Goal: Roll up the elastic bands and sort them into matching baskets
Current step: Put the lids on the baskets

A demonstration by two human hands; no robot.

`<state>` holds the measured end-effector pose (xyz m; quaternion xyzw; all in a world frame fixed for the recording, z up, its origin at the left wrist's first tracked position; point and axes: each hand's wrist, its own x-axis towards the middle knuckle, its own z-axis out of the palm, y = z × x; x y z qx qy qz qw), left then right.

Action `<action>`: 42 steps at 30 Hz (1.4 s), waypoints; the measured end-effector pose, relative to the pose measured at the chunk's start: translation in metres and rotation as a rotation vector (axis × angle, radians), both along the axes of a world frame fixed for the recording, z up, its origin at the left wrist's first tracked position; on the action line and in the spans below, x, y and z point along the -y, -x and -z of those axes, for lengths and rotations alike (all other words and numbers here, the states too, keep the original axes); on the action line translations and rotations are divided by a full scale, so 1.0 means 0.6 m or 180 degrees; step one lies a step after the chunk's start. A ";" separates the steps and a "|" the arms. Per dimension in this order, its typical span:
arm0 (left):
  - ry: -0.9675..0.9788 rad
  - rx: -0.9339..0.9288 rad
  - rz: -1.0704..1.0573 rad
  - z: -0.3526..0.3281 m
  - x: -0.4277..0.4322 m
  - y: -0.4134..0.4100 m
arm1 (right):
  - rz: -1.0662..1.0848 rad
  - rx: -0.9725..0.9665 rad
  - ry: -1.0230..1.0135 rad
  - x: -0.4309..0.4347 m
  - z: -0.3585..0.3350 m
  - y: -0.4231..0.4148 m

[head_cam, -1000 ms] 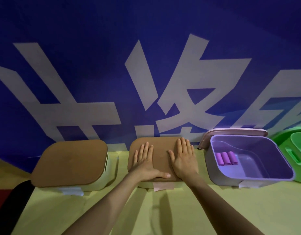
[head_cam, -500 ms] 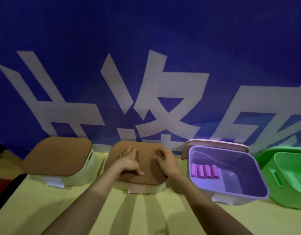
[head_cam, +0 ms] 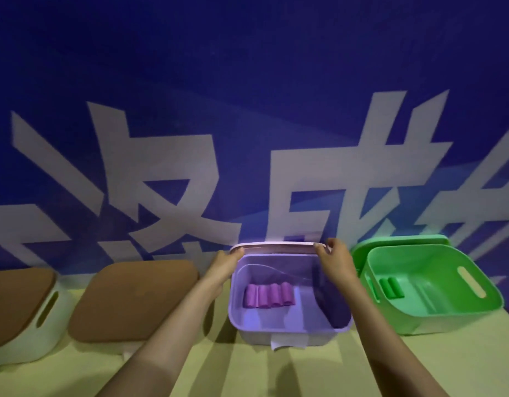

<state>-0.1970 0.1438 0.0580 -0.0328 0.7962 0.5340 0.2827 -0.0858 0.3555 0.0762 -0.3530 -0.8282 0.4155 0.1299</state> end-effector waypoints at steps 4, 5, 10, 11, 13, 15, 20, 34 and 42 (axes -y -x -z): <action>-0.0304 0.0129 -0.0082 0.038 -0.020 0.013 | 0.0040 0.0544 0.0380 -0.050 0.032 0.005; -0.0327 0.0191 -0.0134 0.064 -0.020 0.026 | -0.0077 0.0680 0.0485 -0.055 0.037 0.007; -0.0563 0.0564 -0.0170 0.104 -0.018 0.051 | -0.0306 0.0571 0.0970 -0.065 0.049 0.011; -0.0564 0.0655 -0.0161 0.071 -0.019 0.032 | -0.0278 0.0507 0.1032 -0.065 0.049 0.012; -0.0663 0.0728 -0.0036 0.027 -0.020 0.007 | -0.0229 0.0455 0.1072 -0.063 0.048 0.013; -0.0744 0.0681 -0.0112 0.017 -0.020 0.000 | -0.0136 0.0368 0.1017 -0.063 0.045 0.012; -0.0561 0.0039 -0.0507 -0.015 -0.020 0.000 | 0.0160 -0.0132 0.0909 -0.060 0.013 0.001; -0.0887 -0.0738 -0.0566 -0.059 0.027 -0.139 | 0.0212 -0.0870 0.1496 -0.009 0.004 -0.125; -0.0774 -0.0587 -0.0353 0.016 0.033 -0.194 | 0.0238 -0.0885 0.1927 0.018 0.056 -0.166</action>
